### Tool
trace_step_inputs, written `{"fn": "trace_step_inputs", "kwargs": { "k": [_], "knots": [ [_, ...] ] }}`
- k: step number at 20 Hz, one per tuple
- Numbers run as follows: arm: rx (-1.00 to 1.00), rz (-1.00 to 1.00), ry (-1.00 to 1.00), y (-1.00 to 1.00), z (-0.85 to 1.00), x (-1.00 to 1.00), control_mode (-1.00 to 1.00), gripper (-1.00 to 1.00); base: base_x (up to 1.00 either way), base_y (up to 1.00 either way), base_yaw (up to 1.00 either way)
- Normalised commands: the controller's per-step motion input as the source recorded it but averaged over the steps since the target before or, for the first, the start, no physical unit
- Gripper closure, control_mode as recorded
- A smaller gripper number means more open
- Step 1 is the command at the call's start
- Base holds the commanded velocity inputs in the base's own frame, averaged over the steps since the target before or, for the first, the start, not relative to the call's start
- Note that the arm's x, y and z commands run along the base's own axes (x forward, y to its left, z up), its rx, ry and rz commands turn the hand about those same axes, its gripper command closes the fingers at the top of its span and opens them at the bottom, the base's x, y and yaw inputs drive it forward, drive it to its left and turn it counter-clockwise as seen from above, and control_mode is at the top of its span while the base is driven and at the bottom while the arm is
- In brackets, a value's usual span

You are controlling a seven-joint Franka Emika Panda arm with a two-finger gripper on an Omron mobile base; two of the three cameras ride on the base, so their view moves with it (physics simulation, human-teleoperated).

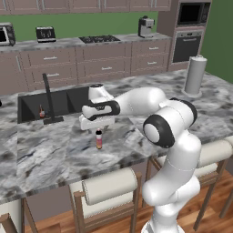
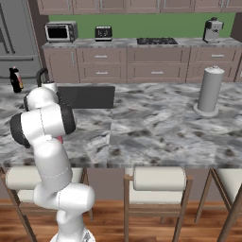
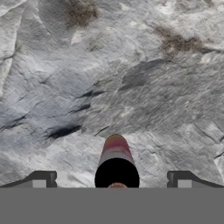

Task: Place the large bottle from the dining counter next to the other large bottle outside the sink, and place the small bottle from the dining counter next to the other small bottle inside the sink.

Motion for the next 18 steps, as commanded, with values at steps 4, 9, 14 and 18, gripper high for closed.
{"fn": "trace_step_inputs", "kwargs": {
  "k": [4, 9, 14, 18],
  "knots": [
    [0.0, 0.0, 0.0, 0.0, 0.0, 0.0, -1.0, -1.0, 0.0, 0.0, 0.0],
    [0.0, 0.0, 0.0, 0.0, 0.0, 0.0, -1.0, -1.0, 0.0, 0.0, 0.0],
    [0.0, 0.0, 0.0, -0.08, 0.0, 0.0, -1.0, -1.0, 0.0, 0.0, 0.0],
    [0.0, 0.0, 0.0, -0.05, 0.0, 0.0, -1.0, -1.0, 0.0, 0.0, 0.0]
  ]
}}
